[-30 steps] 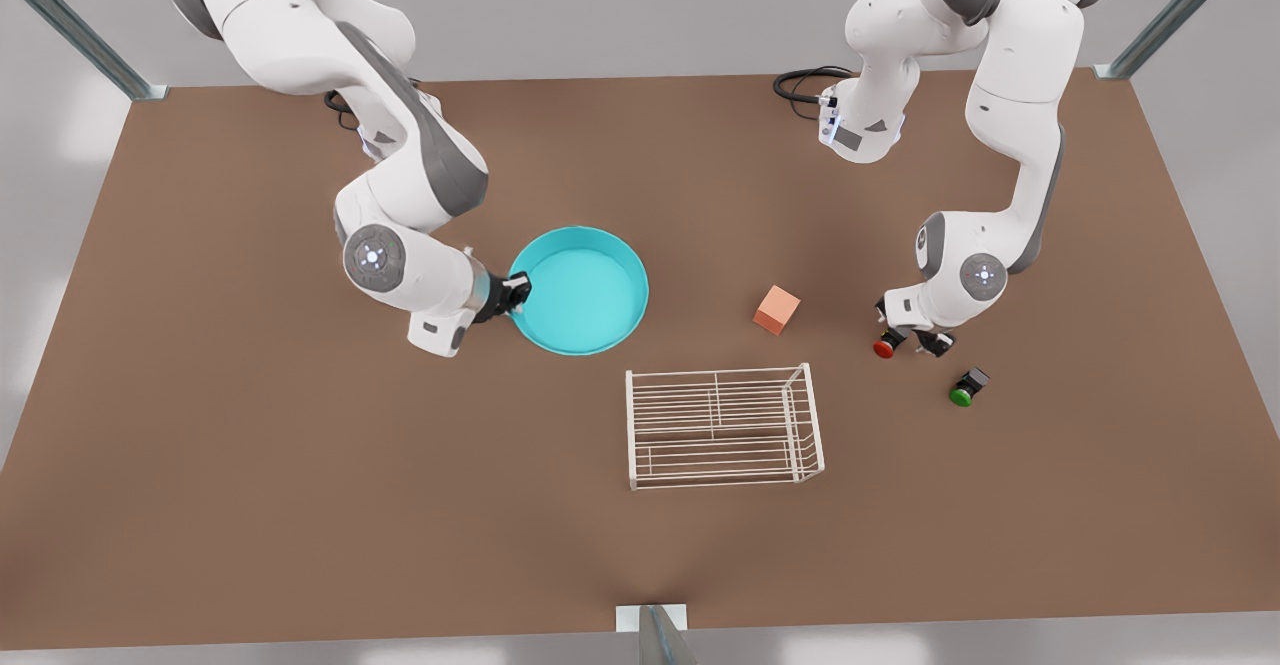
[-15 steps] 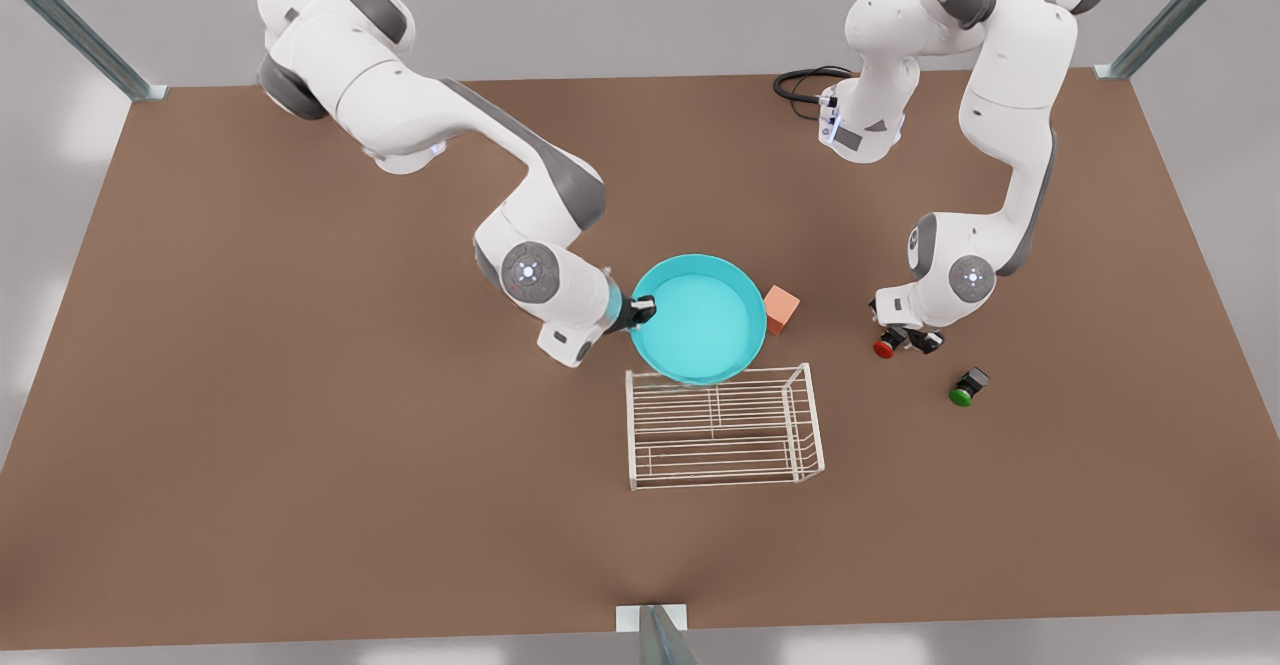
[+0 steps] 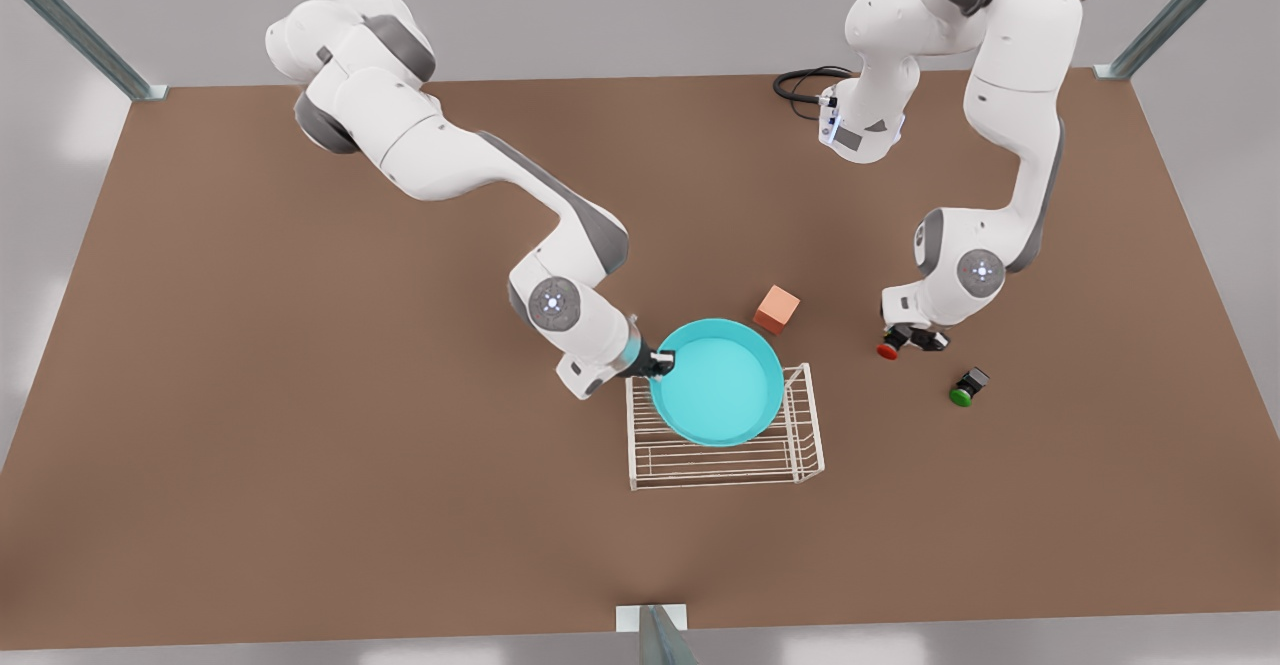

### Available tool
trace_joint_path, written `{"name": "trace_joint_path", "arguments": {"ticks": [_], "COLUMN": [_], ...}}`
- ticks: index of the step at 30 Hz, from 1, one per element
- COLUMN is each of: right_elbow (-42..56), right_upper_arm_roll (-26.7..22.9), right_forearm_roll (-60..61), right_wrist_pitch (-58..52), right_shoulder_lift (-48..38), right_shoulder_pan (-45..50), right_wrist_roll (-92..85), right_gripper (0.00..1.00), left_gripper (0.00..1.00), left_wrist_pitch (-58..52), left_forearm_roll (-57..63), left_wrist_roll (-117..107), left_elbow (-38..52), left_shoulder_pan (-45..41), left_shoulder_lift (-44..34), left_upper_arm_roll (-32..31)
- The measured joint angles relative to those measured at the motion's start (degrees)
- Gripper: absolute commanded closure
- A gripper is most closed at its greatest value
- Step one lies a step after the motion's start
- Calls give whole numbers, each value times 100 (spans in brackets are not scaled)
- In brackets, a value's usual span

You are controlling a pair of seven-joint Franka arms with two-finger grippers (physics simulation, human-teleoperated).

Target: Place the plate on the shelf with right arm and place the red button switch in the plate with left arm

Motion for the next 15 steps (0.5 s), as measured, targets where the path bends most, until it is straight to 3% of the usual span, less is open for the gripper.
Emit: {"name": "trace_joint_path", "arguments": {"ticks": [5, 6, 12, 15], "right_elbow": [6, 7, -2, -3], "right_upper_arm_roll": [-115, -122, -134, -132], "right_forearm_roll": [-3, -12, -33, -28], "right_wrist_pitch": [416, 465, 620, 41], "right_shoulder_lift": [38, 39, -28, -1042], "right_shoulder_pan": [45, 44, 29, -154], "right_wrist_roll": [172, 204, 360, 431], "right_gripper": [78, 0, 0, 0], "left_gripper": [53, 54, 55, 55], "left_wrist_pitch": [-157, -175, -566, -1048], "left_forearm_roll": [-16, -15, -121, -241], "left_wrist_roll": [-34, -43, -92, -160], "left_elbow": [19, 20, 514, 1013], "left_shoulder_pan": [2, 4, 13, -6], "left_shoulder_lift": [-301, -328, -554, -620], "left_upper_arm_roll": [-1, 0, -88, -260]}}
